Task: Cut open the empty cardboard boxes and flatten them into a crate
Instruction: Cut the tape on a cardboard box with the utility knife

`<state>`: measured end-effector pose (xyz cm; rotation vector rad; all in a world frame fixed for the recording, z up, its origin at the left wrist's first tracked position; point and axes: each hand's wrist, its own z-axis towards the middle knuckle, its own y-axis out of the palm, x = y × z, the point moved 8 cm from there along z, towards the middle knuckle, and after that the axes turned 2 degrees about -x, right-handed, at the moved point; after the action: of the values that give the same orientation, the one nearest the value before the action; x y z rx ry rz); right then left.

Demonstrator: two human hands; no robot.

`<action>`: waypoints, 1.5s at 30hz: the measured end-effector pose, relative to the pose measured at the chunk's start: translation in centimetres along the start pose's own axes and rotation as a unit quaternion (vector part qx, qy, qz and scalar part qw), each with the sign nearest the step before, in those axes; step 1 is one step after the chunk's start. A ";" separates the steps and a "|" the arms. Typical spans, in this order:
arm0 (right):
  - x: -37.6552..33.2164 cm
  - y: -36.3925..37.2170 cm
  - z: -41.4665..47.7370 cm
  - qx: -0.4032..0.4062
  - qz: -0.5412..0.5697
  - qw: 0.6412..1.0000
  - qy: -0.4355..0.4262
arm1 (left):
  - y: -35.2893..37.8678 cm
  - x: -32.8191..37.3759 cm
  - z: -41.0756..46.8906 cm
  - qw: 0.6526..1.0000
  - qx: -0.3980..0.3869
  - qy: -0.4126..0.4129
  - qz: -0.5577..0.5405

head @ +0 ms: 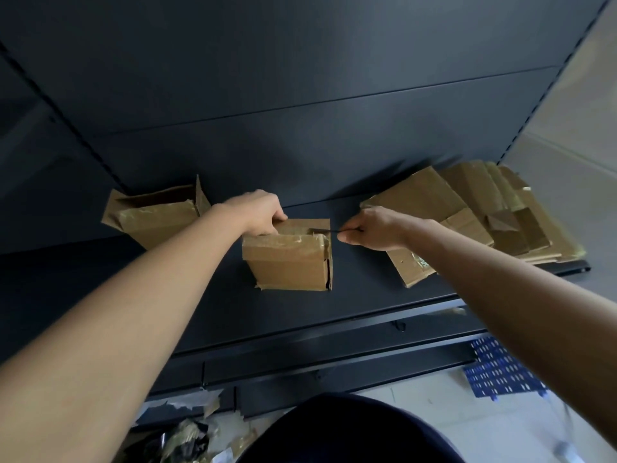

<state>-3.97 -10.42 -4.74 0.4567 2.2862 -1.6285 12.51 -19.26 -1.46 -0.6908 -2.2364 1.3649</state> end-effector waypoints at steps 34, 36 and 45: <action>2.5 5.5 2.4 0.017 0.181 0.950 0.252 | 0.0 -5.0 -3.5 0.971 0.139 -0.103 -0.164; 2.3 6.5 3.1 0.018 0.167 0.952 0.257 | 0.0 -6.0 -4.0 0.960 0.166 -0.122 -0.189; 2.6 7.9 7.0 0.054 0.123 0.947 0.291 | 1.4 -8.5 -5.5 0.934 0.192 -0.106 -0.284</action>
<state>-2.63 -14.45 -14.75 1.3483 2.3889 -1.6496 22.67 -20.10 -1.27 0.2378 -1.9935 1.5362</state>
